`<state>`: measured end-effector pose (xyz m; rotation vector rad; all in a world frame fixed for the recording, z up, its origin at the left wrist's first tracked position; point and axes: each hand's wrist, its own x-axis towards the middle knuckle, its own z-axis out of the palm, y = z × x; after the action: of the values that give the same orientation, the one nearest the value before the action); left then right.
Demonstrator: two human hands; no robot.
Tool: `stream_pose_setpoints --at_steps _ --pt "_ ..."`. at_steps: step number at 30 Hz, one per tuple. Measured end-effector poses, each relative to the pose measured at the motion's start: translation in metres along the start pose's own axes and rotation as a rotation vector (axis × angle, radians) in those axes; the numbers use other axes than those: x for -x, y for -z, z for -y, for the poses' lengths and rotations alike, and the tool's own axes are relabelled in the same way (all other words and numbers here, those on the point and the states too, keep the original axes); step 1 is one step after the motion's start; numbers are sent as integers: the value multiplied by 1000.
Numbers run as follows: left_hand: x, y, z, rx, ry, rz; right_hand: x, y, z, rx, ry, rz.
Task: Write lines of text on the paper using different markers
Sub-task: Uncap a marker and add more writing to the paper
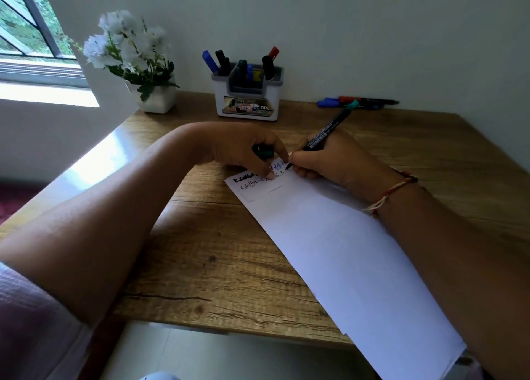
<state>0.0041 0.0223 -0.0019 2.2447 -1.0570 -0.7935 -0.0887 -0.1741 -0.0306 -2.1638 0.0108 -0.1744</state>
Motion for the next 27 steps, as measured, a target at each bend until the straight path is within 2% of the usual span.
stream_pose_setpoints --at_steps 27 --pt "0 0 -1 -18 -7 -7 2 1 4 21 -20 -18"
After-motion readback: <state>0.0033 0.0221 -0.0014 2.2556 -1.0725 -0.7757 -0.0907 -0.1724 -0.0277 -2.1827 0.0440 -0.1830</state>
